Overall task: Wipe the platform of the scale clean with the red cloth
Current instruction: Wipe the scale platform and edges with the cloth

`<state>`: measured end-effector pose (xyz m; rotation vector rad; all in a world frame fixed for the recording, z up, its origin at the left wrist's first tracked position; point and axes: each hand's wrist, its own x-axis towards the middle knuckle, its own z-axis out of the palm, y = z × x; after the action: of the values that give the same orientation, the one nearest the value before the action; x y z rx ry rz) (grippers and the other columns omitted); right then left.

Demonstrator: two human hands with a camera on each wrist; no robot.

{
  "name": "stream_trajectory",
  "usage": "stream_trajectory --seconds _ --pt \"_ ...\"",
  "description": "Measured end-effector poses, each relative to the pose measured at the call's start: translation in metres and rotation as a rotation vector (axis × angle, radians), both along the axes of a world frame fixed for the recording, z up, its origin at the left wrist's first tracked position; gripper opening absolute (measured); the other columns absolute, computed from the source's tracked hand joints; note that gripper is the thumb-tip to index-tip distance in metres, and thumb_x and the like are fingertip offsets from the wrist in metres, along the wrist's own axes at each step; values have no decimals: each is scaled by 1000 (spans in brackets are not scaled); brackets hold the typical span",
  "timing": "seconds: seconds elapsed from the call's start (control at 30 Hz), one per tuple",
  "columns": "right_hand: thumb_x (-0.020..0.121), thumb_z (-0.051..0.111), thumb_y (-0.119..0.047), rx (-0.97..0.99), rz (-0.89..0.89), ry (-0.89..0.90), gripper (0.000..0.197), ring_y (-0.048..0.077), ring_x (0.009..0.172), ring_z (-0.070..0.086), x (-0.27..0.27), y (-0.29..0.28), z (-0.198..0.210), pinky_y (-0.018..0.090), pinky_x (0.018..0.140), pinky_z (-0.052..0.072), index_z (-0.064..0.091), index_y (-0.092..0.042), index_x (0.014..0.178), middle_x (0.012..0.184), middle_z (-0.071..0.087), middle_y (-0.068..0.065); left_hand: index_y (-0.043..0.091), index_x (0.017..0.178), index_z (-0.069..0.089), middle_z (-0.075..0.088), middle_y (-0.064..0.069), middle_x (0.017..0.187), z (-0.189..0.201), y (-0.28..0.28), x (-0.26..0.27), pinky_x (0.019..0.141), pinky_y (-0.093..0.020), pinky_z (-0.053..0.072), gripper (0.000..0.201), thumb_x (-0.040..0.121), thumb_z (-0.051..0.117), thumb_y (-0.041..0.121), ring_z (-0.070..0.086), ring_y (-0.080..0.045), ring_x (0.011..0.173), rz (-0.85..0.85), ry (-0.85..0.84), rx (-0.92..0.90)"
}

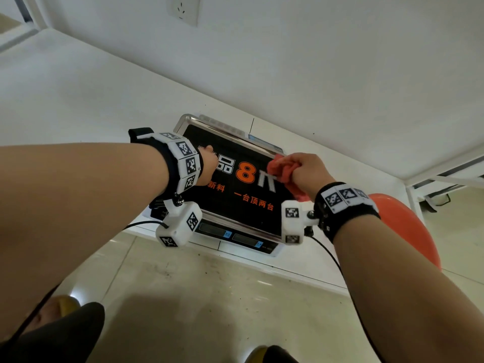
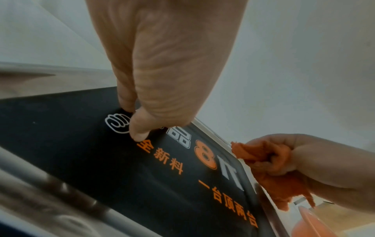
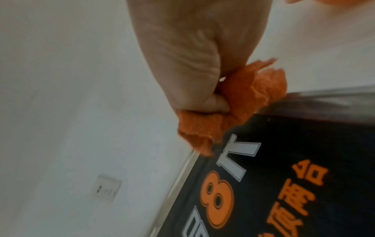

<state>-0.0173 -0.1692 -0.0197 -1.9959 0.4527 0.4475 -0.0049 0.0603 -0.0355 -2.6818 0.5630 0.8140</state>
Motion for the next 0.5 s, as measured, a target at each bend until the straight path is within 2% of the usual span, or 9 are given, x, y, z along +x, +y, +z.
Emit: stream_trajectory --seconds 0.03,0.07,0.17,0.23,0.27,0.3,0.37,0.43,0.5 --pt "92 46 3 -4 -65 -13 30 17 53 52 7 -2 -10 27 49 37 72 -11 85 87 77 8 6 139 38 32 -14 141 0 -1 0 99 -31 46 50 92 52 16 50 -24 121 -4 -9 5" --pt "88 45 5 -112 -53 -33 34 19 56 53 12 -3 -19 30 51 40 74 -13 87 90 75 12 6 140 38 32 -14 141 -1 -2 0 100 -31 46 50 92 53 16 50 -25 122 -4 -15 10" --pt "86 41 6 -497 127 -74 46 23 62 57 13 9 -24 28 48 43 74 -17 109 91 70 12 6 142 35 29 -15 142 -3 -4 -1 103 -33 44 56 91 55 18 46 -27 126 2 -19 33" --pt "92 42 8 -506 274 -104 46 8 61 56 11 22 -22 14 48 38 70 -15 121 95 69 5 6 143 33 29 -14 143 -3 -5 -1 104 -33 43 58 90 56 16 45 -27 127 16 -22 27" --pt "94 44 8 -452 328 -93 45 0 61 54 7 29 -20 12 49 39 70 -13 123 97 70 2 5 143 33 28 -14 143 -2 -5 -1 104 -33 43 59 90 57 16 44 -27 128 22 -20 17" --pt "93 48 8 -424 401 -91 44 -4 65 54 0 33 -17 10 53 41 71 -14 123 101 71 1 5 143 33 28 -15 144 -2 -4 -1 105 -34 43 59 90 57 15 44 -28 128 26 -16 9" --pt "90 53 6 -457 554 -67 40 -2 76 58 -18 39 -11 7 67 44 75 -16 116 102 73 -2 6 144 33 26 -15 146 -1 -2 -2 106 -34 43 60 90 56 14 44 -28 129 33 -11 -2" --pt "94 52 4 -386 631 22 34 -1 82 69 -35 34 -7 16 80 53 79 -15 101 91 77 -7 6 144 33 26 -14 146 -1 0 -3 105 -34 44 59 90 56 13 44 -27 128 39 -10 -18" --pt "96 50 4 -300 639 104 33 3 89 74 -43 24 -1 27 87 57 79 -11 92 92 79 -6 6 143 34 27 -13 145 -1 -1 -4 104 -33 44 58 90 56 13 46 -26 127 37 -15 -28"
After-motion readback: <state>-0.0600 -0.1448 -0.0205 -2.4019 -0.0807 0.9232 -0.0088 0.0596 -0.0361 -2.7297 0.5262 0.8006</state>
